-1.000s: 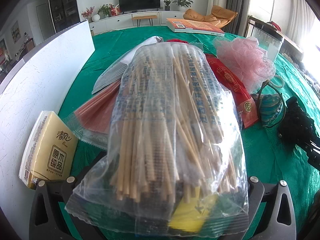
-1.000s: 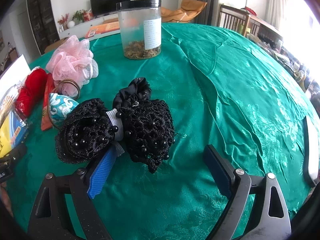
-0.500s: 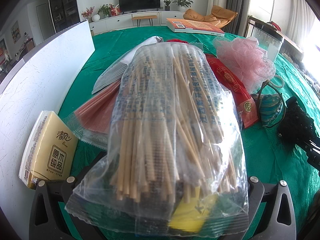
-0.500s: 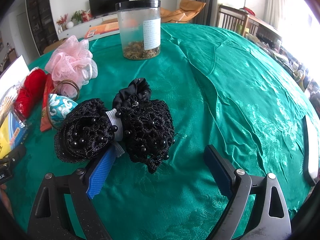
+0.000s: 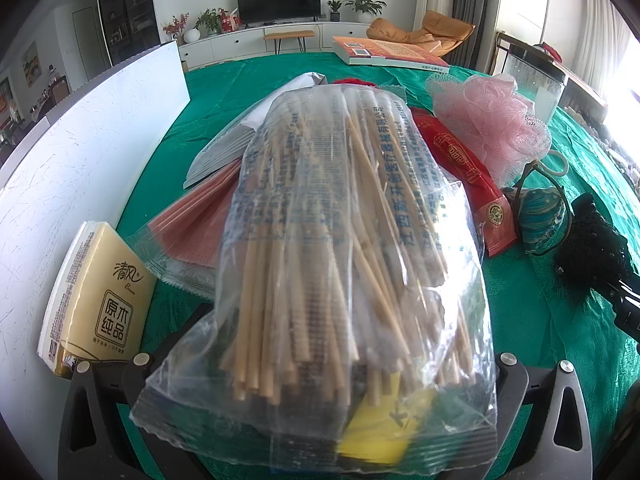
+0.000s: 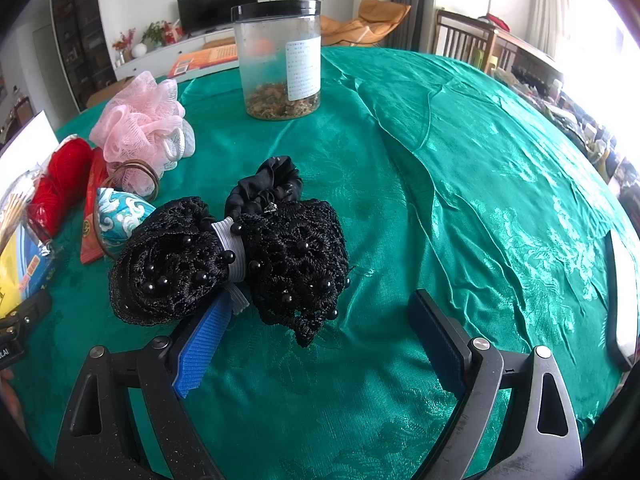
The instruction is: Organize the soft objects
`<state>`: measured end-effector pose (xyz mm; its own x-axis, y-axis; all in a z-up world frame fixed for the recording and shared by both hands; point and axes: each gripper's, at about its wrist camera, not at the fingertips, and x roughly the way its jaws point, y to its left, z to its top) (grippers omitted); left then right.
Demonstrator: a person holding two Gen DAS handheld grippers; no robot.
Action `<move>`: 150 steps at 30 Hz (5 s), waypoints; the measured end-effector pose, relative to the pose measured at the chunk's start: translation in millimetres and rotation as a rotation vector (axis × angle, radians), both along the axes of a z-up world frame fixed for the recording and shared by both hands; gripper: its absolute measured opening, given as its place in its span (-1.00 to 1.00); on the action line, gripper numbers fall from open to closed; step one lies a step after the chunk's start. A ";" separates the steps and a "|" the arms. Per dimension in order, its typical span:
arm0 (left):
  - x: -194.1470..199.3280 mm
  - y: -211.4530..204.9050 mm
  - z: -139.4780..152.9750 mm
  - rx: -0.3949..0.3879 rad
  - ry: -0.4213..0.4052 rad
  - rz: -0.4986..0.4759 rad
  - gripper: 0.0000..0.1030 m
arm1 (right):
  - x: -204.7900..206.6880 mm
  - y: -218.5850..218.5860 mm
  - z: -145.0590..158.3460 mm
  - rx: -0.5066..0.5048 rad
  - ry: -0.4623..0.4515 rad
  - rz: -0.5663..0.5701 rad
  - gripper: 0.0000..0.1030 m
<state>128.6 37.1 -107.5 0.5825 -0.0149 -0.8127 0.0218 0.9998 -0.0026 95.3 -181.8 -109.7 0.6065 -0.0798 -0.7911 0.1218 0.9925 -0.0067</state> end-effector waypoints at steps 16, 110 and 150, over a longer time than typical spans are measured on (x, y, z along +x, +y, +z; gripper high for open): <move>0.7 0.2 -0.1 0.000 0.000 0.000 1.00 | 0.1 -0.2 -0.1 0.000 0.000 0.000 0.78; 23.8 6.8 68.4 -0.149 0.091 -0.181 0.90 | -8.3 -26.3 21.8 0.108 0.006 0.064 0.76; 7.0 146.0 175.3 -0.463 -0.103 -0.051 -0.42 | 139.6 -60.5 206.8 0.224 -0.387 0.142 -0.88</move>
<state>135.6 183.1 67.8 0.6487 -0.3928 -0.6519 0.0942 0.8914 -0.4433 234.9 -242.3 97.2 0.8528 0.1723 -0.4930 -0.0641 0.9714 0.2286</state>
